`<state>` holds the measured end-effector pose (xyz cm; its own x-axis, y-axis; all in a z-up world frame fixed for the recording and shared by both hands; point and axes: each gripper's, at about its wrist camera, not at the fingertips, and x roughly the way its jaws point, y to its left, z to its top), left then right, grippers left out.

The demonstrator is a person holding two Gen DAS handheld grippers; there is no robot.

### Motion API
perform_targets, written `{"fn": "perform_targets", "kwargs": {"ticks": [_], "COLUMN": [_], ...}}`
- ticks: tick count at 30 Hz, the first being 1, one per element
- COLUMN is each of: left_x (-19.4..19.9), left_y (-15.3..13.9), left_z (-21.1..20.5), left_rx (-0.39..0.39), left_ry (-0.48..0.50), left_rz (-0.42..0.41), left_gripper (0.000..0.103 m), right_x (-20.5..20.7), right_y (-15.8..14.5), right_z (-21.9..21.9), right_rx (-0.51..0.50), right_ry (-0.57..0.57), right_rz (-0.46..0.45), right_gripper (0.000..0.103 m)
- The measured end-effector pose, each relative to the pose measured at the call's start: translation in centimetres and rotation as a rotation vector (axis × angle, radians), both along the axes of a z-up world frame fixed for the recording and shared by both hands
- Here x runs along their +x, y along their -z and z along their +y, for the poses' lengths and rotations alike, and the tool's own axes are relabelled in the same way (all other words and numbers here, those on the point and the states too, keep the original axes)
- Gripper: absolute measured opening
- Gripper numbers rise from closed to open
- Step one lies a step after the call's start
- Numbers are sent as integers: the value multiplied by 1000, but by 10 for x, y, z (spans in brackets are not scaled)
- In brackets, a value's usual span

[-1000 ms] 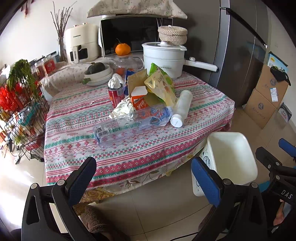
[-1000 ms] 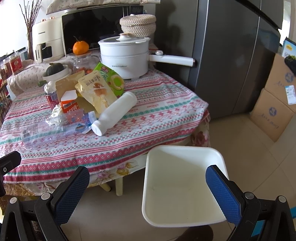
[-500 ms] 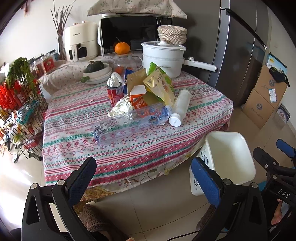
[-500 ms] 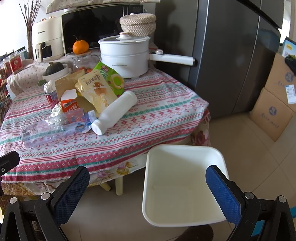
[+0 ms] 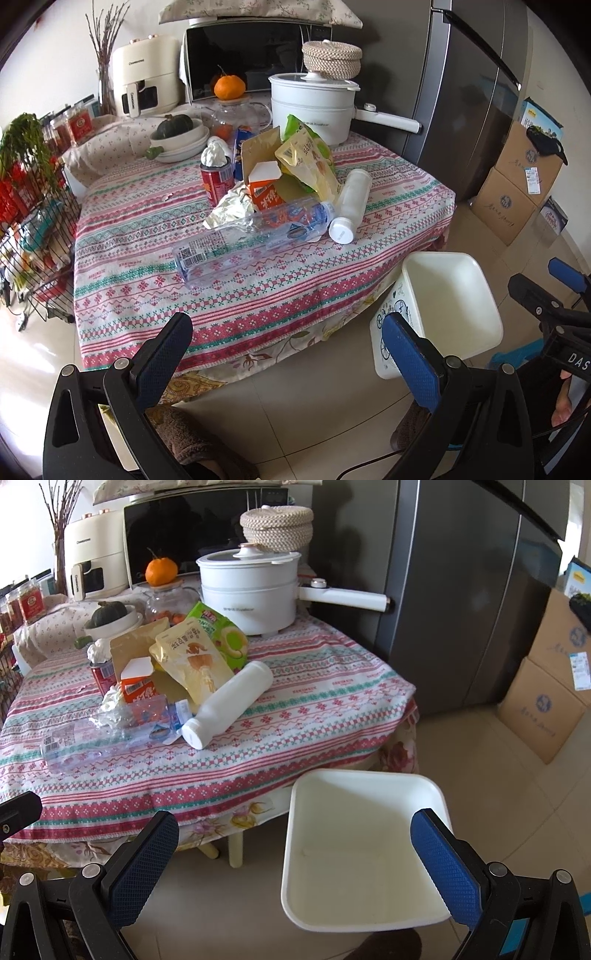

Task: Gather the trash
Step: 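Grasp the clear water bottle with the left tool while the right tool grasps the white bottle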

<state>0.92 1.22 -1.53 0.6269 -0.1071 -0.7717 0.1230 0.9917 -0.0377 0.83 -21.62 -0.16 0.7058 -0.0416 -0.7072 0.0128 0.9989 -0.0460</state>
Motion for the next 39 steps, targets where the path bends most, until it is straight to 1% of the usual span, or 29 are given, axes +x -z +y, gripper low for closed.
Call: {"fn": "perform_targets", "kwargs": {"ticks": [4, 6, 7, 9, 12, 14, 16, 17, 18, 20, 22, 24, 26, 30, 34, 36, 39], "left_x": [22, 39, 50, 68, 94, 109, 124, 132, 138, 148, 159, 171, 182, 197, 196, 193, 183], "left_y": [2, 3, 4, 5, 6, 11, 20, 26, 33, 43, 54, 67, 78, 97, 98, 97, 92], "left_z": [8, 10, 11, 11, 7, 1, -5, -8, -11, -14, -15, -17, -19, -24, -28, -28, -24], "left_rx": [-31, -85, -99, -90, -11, 39, 87, 113, 148, 214, 255, 298, 350, 447, 472, 458, 417], "left_ry": [62, 148, 183, 235, 292, 341, 395, 425, 453, 502, 519, 529, 524, 500, 488, 472, 442], "left_rz": [53, 104, 127, 136, 133, 134, 153, 172, 185, 182, 192, 222, 245, 275, 282, 284, 282], "left_gripper": [103, 103, 103, 103, 103, 103, 100, 97, 90, 83, 83, 81, 81, 77, 75, 73, 71], "right_x": [6, 12, 17, 30, 57, 79, 101, 112, 122, 142, 156, 165, 173, 188, 203, 209, 219], "right_y": [-8, -13, -15, -19, -24, -24, -19, -14, -9, 5, 18, 31, 41, 49, 57, 62, 69], "right_z": [-2, -2, -1, 2, 6, 7, 8, 10, 12, 15, 15, 9, 4, -4, -8, -7, -5], "right_rx": [16, 17, 17, 12, 23, 66, 127, 160, 189, 208, 220, 253, 276, 264, 261, 267, 284], "right_ry": [-25, -37, -50, -96, -160, -188, -218, -243, -266, -286, -290, -282, -281, -265, -240, -227, -209], "right_rz": [9, 18, 23, 47, 103, 152, 210, 243, 274, 336, 367, 416, 463, 494, 517, 533, 558], "right_gripper": [103, 103, 103, 103, 103, 103, 103, 103, 103, 103, 103, 103, 103, 103, 103, 103, 103]}}
